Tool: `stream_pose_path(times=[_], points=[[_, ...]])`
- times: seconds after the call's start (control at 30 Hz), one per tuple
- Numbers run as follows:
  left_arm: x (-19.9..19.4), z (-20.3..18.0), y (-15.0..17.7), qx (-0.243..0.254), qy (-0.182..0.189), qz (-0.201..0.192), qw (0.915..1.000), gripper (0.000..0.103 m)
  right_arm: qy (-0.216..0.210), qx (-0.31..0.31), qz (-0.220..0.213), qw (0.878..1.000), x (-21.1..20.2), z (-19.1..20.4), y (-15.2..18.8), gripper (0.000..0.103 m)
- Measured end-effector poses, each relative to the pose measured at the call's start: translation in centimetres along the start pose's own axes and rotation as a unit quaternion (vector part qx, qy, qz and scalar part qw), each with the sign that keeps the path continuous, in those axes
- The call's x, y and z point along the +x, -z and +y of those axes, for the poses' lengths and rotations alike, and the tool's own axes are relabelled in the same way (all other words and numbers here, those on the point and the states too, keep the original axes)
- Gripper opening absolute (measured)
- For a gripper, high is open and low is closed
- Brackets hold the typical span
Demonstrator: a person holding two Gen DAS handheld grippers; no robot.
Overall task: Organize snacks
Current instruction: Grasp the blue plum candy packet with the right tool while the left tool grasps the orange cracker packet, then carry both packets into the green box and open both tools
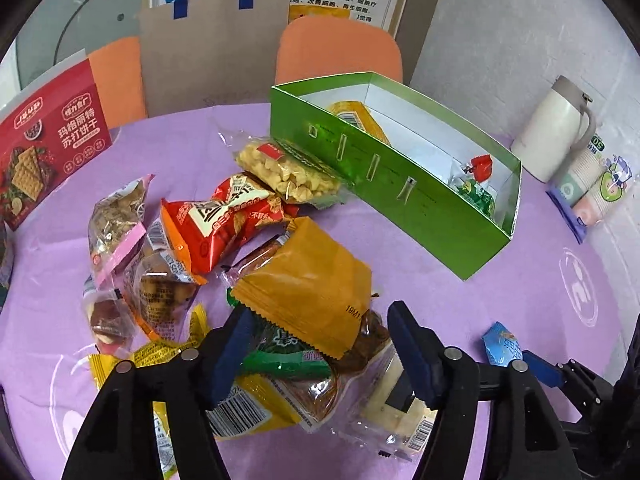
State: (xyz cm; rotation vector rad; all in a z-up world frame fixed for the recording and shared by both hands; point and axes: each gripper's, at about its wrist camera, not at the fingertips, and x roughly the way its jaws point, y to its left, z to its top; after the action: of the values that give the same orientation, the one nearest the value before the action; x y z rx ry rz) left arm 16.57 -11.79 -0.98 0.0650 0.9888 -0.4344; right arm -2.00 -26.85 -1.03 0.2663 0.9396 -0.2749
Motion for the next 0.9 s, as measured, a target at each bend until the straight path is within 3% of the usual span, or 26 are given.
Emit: stream_pose_path(times=[0.17, 0.33, 0.47, 0.63, 0.8, 0.9], points=[[0.3, -0.9, -2.0, 0.051, -0.025, 0.0, 0.9984, 0.074, 0.0, -0.001, -0.001, 1.0, -0.2, 0.1, -0.1, 0.055], [-1.5, -0.3, -3.3, 0.071, -0.018, -0.011, 0.9973, 0.076, -0.006, 0.004, -0.009, 1.0, -0.6, -0.2, -0.6, 0.058], [-2.8, 0.0, -4.4, 0.082, -0.007, -0.031, 0.9962, 0.085, -0.01, 0.004, -0.009, 1.0, -0.3, 0.0, -1.1, 0.058], [1.2, -3.5, -5.1, 0.18, 0.004, 0.042, 0.9828, 0.085, -0.008, 0.003, -0.003, 1.0, -0.1, -0.1, -0.7, 0.059], [6.6, -5.5, -3.8, 0.245, -0.041, 0.103, 0.9631, 0.085, -0.002, -0.003, 0.002, 1.0, -0.2, -0.6, -0.5, 0.059], [7.5, -4.9, -2.9, 0.238, -0.037, 0.11, 0.9643, 0.084, 0.0, 0.0, 0.004, 1.0, 0.2, -1.1, -0.8, 0.059]])
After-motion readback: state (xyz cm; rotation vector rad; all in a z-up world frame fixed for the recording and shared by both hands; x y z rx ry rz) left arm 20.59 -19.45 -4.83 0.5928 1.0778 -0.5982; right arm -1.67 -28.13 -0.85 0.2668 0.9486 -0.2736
